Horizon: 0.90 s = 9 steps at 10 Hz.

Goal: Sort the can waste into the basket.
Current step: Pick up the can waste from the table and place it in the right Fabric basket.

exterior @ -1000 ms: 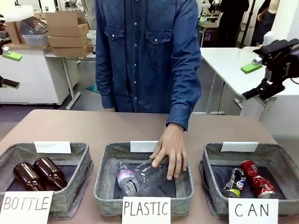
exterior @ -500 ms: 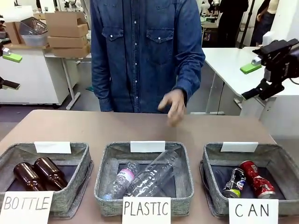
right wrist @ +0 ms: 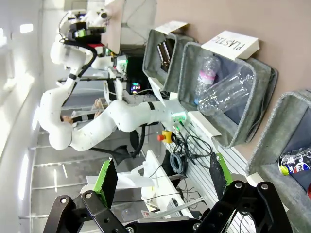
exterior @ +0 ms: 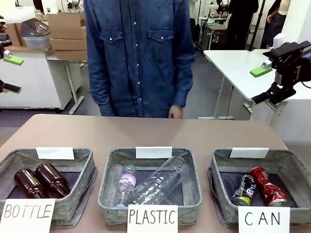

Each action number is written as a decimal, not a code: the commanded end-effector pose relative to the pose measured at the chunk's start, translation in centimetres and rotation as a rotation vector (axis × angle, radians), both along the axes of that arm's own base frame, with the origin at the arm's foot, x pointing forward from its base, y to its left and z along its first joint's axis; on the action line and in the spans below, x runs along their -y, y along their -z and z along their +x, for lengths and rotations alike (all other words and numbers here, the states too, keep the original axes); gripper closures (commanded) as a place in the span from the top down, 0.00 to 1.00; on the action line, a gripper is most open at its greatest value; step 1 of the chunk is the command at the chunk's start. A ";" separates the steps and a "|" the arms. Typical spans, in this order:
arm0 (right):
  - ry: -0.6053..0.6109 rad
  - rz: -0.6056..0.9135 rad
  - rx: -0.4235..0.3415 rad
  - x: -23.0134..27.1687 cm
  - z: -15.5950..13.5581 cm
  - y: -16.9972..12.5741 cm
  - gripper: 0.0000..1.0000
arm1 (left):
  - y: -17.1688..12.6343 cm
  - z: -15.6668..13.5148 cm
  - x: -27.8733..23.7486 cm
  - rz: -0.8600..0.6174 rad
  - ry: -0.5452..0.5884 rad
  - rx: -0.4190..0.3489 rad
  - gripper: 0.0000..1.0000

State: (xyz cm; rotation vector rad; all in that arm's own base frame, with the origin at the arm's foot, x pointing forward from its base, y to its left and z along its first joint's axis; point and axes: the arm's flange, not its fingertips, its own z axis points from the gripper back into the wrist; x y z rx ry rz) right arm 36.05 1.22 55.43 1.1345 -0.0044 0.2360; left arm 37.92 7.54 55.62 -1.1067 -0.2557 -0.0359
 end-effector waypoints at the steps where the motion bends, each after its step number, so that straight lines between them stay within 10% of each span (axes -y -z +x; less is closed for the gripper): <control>1: -0.019 -0.013 0.016 0.0 -0.2 0.3 1.00 | 0.0 -0.2 -0.1 0.010 0.014 0.010 1.00; 9: -0.019 -0.013 0.016 0.0 -0.2 0.3 1.00 | 0.0 -0.2 -0.1 0.010 0.014 0.010 1.00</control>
